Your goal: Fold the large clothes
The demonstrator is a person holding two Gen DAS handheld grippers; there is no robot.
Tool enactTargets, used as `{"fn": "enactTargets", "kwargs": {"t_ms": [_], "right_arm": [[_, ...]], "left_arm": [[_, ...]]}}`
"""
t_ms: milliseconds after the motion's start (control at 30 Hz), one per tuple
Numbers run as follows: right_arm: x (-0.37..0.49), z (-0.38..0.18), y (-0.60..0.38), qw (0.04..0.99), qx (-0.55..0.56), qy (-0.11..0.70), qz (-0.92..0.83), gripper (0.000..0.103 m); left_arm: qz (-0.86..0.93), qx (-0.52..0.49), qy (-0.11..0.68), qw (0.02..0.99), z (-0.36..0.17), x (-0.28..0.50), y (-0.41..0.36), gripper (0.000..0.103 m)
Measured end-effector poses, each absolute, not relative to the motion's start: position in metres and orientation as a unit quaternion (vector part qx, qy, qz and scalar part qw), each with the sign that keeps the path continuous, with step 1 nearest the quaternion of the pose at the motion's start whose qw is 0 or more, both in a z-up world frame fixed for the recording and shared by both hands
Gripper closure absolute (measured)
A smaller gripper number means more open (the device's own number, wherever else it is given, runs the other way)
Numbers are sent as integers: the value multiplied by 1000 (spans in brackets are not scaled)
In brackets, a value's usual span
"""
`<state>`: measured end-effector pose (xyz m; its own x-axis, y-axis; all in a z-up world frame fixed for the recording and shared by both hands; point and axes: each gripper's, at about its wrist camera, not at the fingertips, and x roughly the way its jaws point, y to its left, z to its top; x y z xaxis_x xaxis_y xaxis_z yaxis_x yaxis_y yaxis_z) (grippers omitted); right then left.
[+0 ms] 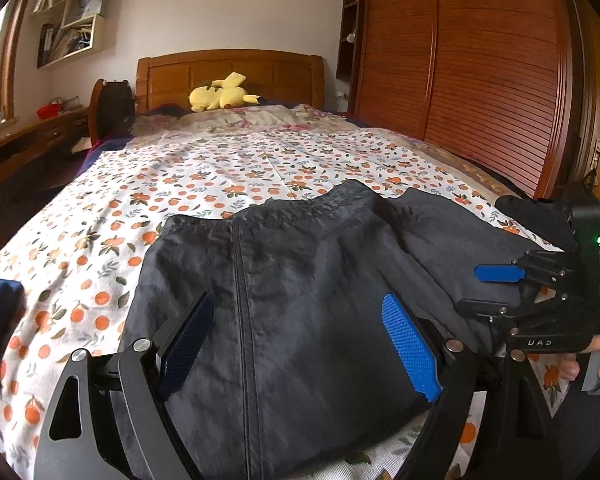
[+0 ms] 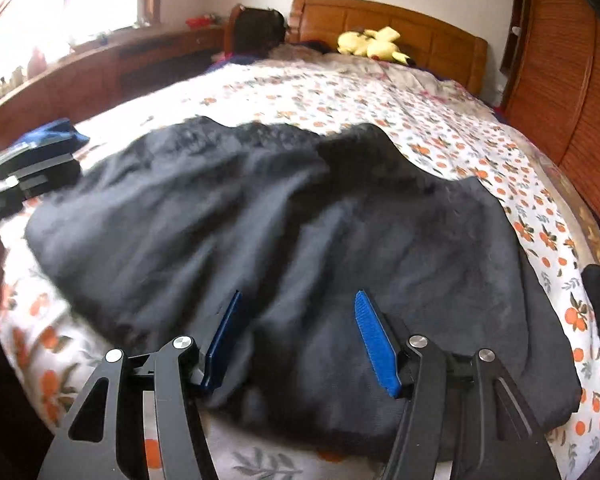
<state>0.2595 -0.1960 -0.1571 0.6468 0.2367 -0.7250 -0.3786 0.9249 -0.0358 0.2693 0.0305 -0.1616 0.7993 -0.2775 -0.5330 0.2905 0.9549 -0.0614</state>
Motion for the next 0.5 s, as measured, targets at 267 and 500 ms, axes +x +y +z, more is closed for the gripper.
{"fn": "enactTargets", "kwargs": {"t_ms": [267, 500], "right_arm": [[254, -181, -195, 901, -92, 377, 196, 47], [254, -182, -193, 898, -105, 378, 200, 47]], "left_arm": [[-106, 0, 292, 951, -160, 239, 40, 12], [-51, -7, 321, 946, -170, 220, 66, 4]]}}
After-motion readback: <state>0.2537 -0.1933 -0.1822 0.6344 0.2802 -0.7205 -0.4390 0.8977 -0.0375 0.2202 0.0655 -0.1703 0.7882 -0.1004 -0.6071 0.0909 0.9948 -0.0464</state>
